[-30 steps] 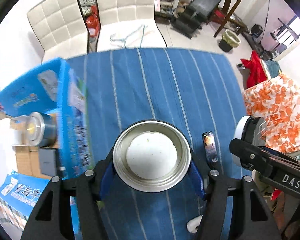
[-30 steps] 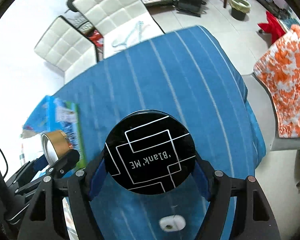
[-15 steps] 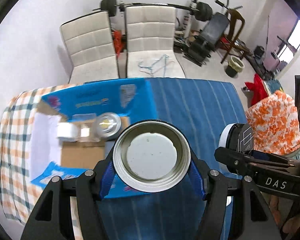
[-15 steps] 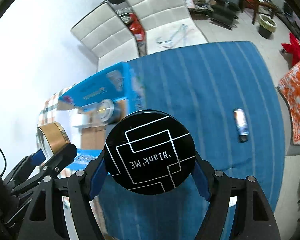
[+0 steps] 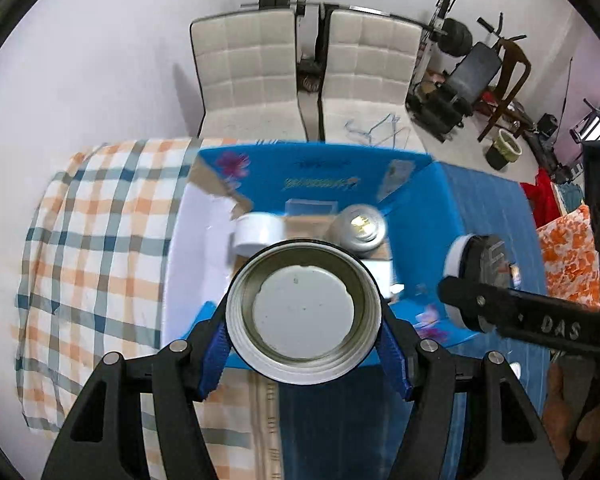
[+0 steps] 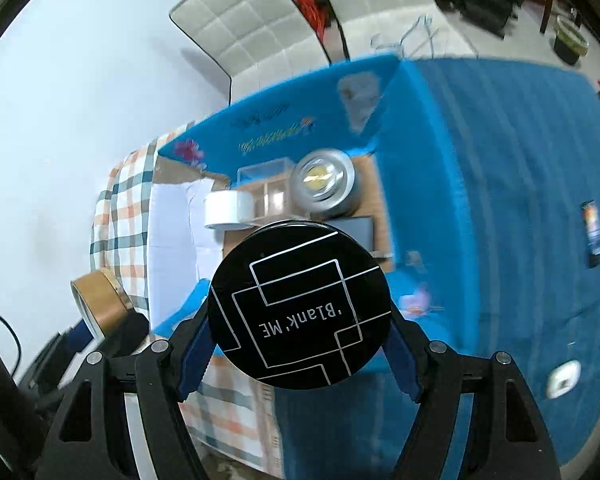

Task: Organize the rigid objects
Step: 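Carry the compact and white tin into the carton and release both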

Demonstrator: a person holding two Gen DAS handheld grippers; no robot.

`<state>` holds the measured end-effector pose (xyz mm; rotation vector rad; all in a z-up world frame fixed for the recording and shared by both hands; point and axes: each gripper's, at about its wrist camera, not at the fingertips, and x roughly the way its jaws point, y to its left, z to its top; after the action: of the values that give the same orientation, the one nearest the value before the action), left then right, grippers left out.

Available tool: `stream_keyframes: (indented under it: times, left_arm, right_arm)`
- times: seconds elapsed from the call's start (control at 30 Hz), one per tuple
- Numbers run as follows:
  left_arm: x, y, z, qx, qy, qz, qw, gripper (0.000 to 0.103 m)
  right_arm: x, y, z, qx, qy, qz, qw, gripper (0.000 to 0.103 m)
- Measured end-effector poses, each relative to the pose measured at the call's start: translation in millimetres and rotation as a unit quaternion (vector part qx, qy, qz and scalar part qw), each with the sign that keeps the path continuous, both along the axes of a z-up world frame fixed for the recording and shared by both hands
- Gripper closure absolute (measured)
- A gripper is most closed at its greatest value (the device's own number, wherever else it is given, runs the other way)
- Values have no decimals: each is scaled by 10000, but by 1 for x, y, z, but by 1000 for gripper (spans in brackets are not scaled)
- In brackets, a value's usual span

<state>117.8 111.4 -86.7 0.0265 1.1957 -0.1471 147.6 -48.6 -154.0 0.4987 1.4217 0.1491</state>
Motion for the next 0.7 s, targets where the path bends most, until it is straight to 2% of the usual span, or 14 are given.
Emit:
stream_keyframes:
  times: [0.2, 0.4, 0.53, 0.7]
  left_arm:
    - [20, 24, -44, -74, 324, -36, 9994, 41]
    - [39, 30, -96, -144, 788, -95, 9967, 41]
    - [51, 35, -121, -259, 1043, -88, 9942, 41]
    - [59, 35, -141, -215, 1228, -117, 9921, 41]
  right_arm:
    - [32, 30, -56, 80, 586, -81, 9982, 26]
    - [53, 46, -102, -32, 954, -62, 9954, 26]
    - [60, 52, -120, -2, 1108, -68, 9938, 26]
    - [69, 62, -127, -36, 1133, 16, 9936, 26]
